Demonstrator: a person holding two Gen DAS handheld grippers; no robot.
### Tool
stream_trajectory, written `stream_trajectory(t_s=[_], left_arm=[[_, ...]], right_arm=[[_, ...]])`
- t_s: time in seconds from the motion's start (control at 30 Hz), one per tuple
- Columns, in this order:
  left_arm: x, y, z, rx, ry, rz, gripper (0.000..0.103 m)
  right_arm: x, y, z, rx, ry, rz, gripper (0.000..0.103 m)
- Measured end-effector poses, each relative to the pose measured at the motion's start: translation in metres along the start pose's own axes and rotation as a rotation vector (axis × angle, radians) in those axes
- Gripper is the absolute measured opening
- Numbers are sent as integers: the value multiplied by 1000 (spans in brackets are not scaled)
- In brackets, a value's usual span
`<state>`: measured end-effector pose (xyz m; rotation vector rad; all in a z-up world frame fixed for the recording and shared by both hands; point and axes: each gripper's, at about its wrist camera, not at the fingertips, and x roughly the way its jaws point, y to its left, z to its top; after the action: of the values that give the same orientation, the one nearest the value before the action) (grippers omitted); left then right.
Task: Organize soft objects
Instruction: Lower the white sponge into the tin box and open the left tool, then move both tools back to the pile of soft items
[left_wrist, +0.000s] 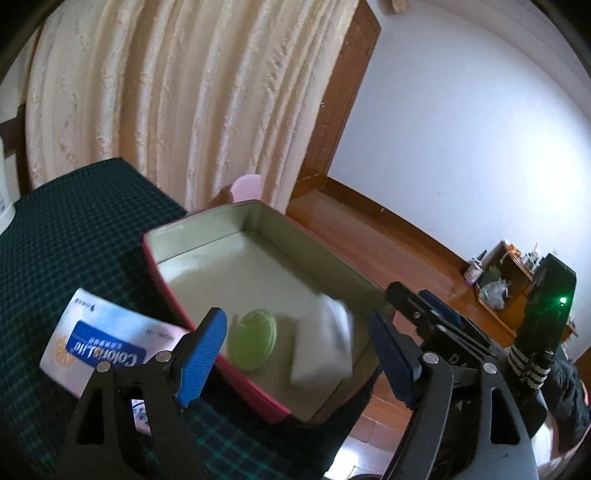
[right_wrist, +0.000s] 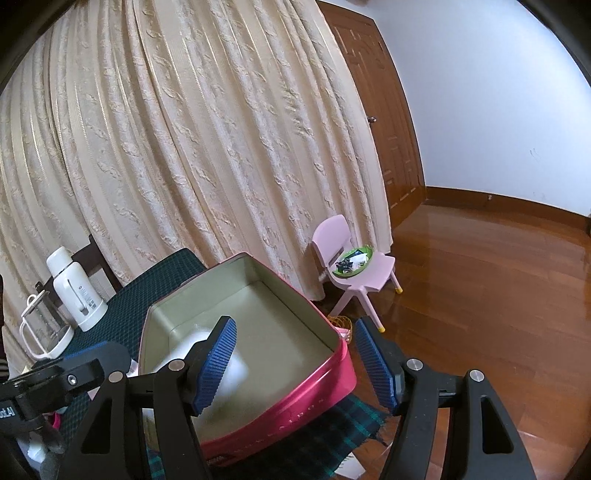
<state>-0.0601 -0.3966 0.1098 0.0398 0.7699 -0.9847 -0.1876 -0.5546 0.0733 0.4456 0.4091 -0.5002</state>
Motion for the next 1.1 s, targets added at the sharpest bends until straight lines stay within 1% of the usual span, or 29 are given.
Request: stream_trajectory(t_s=[0.07, 0.23, 0.4, 0.7, 0.9, 1.1], left_arm=[[-4, 6, -3, -16, -6, 23, 80], [-18, 17, -9, -27, -37, 108, 80], [-34, 28, -12, -41, -67, 166, 80], [-58, 39, -22, -16, -103, 296, 80], [-66, 48, -31, -3, -109, 381, 80], [-78, 66, -39, -30, -118, 455, 80]], right_arm=[[0, 1, -1, -1, -1, 3, 70], [1, 5, -2, -7, 4, 18, 71], [-1, 18, -4, -29, 5, 43, 72], [-6, 42, -6, -70, 6, 84, 74], [-5, 58, -9, -94, 17, 113, 74], [-2, 80, -14, -132, 40, 163, 75]])
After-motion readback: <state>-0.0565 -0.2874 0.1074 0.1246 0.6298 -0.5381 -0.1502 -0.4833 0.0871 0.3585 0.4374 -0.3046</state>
